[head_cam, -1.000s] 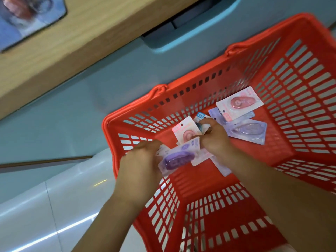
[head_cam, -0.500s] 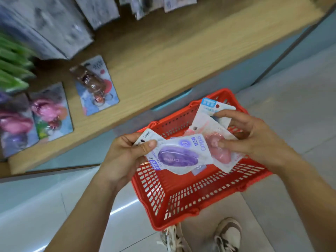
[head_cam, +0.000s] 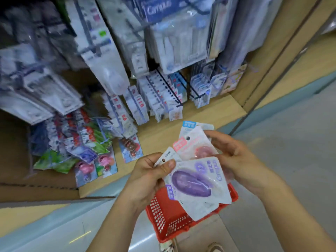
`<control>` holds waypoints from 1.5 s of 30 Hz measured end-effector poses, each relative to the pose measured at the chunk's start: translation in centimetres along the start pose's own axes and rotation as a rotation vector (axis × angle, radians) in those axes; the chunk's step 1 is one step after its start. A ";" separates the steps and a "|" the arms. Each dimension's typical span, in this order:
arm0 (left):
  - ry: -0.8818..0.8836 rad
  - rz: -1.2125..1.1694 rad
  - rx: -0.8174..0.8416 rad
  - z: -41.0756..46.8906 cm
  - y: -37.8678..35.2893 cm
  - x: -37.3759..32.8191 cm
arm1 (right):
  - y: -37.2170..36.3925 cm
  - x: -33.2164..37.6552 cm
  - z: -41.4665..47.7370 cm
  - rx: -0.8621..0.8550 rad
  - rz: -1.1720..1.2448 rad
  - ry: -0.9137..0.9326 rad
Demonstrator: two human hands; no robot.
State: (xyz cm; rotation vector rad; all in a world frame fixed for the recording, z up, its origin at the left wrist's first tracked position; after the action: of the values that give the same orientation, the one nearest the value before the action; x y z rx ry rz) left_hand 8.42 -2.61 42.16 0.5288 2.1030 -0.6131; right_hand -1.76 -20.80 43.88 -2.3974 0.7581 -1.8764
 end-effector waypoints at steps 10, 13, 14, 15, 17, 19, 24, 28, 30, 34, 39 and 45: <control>-0.130 0.073 -0.153 -11.3 -4.8 -17.0 | -8.1 16.7 -7.2 -0.093 0.148 -0.022; -0.195 0.086 -0.221 -13.8 -5.8 -20.7 | -10.3 20.5 -8.4 -0.087 0.201 -0.013; -0.225 0.124 -0.233 -14.5 -6.0 -21.8 | -11.0 21.5 -8.7 -0.073 0.228 -0.030; -0.250 0.156 -0.245 -15.2 -6.2 -22.7 | -11.6 22.5 -9.1 -0.038 0.237 -0.034; -0.293 0.205 -0.269 -16.4 -6.5 -24.8 | -12.6 24.5 -9.5 0.086 0.211 0.017; -0.343 0.251 -0.289 -17.5 -6.5 -26.9 | -13.5 26.4 -10.1 0.176 0.161 0.076; -0.399 0.242 -0.302 -20.1 -6.1 -31.7 | -15.9 30.4 -10.9 0.244 0.055 0.169; -0.356 0.079 -0.200 -21.9 -6.5 -34.4 | -16.9 32.6 -11.4 0.249 -0.006 0.245; -0.354 0.012 -0.145 -22.4 -6.7 -35.4 | -16.9 33.5 -11.7 0.259 -0.013 0.286; -0.385 -0.042 -0.127 -23.5 -8.0 -37.4 | -16.8 35.1 -12.1 0.255 0.024 0.370; -0.450 -0.026 -0.196 -24.0 -9.6 -39.4 | -15.4 37.2 -12.1 0.256 0.070 0.448; -0.484 -0.062 -0.245 -24.4 -11.7 -40.9 | -12.5 39.1 -11.5 0.254 0.205 0.424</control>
State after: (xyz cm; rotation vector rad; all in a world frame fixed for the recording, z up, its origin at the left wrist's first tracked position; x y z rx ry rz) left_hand 8.79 -3.26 91.21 0.1551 1.7038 -0.4540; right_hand -1.16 -21.01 86.47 -1.7274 0.6938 -2.2574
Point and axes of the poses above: each hand's wrist, its own z-axis towards the middle knuckle, its own y-axis out of the back of the hand, x = y × z, the point moved 2 cm from there along z, towards the middle knuckle, and after that the axes turned 5 degrees about z, right-handed, at the moved point
